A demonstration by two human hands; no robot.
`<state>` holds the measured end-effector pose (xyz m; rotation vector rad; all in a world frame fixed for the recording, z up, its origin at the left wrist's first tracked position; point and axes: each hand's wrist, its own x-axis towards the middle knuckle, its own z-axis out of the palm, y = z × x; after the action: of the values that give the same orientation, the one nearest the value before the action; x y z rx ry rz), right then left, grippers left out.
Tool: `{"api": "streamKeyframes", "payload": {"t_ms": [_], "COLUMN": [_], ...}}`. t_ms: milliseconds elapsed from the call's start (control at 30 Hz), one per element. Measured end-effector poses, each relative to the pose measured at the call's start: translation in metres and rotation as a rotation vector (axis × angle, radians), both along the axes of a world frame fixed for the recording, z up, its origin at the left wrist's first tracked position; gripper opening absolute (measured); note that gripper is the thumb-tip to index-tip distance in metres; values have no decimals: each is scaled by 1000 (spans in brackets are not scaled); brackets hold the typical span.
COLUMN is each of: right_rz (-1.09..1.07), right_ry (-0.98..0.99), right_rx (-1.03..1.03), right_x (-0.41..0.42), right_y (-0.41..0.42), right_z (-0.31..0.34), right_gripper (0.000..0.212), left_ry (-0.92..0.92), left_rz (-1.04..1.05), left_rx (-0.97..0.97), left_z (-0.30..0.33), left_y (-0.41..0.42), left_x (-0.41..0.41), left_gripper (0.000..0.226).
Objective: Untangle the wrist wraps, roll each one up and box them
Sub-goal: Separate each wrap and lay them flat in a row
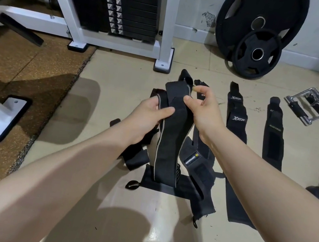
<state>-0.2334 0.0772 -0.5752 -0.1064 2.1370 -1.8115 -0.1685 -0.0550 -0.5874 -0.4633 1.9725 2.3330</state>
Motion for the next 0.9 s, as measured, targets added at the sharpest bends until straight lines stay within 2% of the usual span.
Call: {"api": "streamKeyframes", "payload": {"t_ms": [67, 200, 300, 367, 400, 433, 500, 600, 667, 733, 800, 833, 900], "right_rz": [28, 246, 248, 231, 236, 241, 277, 344, 393, 433, 425, 405, 336], "right_ry": [-26, -17, -56, -189, -240, -271, -277, -260, -173, -9, 158, 205, 165], "right_rx": [14, -65, -192, -432, -532, -585, -590, -464, -208, 75, 295, 349, 301], "right_x": [-1, -4, -8, -10, -9, -9, -10, -15, -17, -21, -22, -22, -23], "right_y": [1, 4, 3, 3, 2, 2, 3, 9, 15, 18, 18, 18, 18], "right_z": [4, 21, 28, 35, 39, 43, 48, 49, 50, 44, 40, 40, 43], "right_gripper": [47, 18, 18, 27, 29, 34, 52, 67, 64, 44, 22, 16, 7], "left_ry": [29, 18, -29, -75, -91, -104, -202, -469, -556, -585, -624, -648, -672], "left_rz": [73, 81, -52, -98, -81, -34, 19, -224, -373, -402, -352, -342, -341], "left_rx": [-20, 11, 16, -74, -108, -116, 5, 293, 419, 453, 467, 459, 386], "left_z": [1, 11, 17, 22, 24, 25, 25, 22, 20, 16, 13, 13, 14], "left_y": [1, -8, -14, -11, -6, -2, 0, -13, -23, -27, -29, -28, -27], "left_x": [-2, -12, -16, -17, -16, -15, -11, -9, -6, -3, -2, -2, 0], "left_gripper": [24, 30, 42, 48, 43, 37, 23, 35, 33, 37, 51, 55, 51]}}
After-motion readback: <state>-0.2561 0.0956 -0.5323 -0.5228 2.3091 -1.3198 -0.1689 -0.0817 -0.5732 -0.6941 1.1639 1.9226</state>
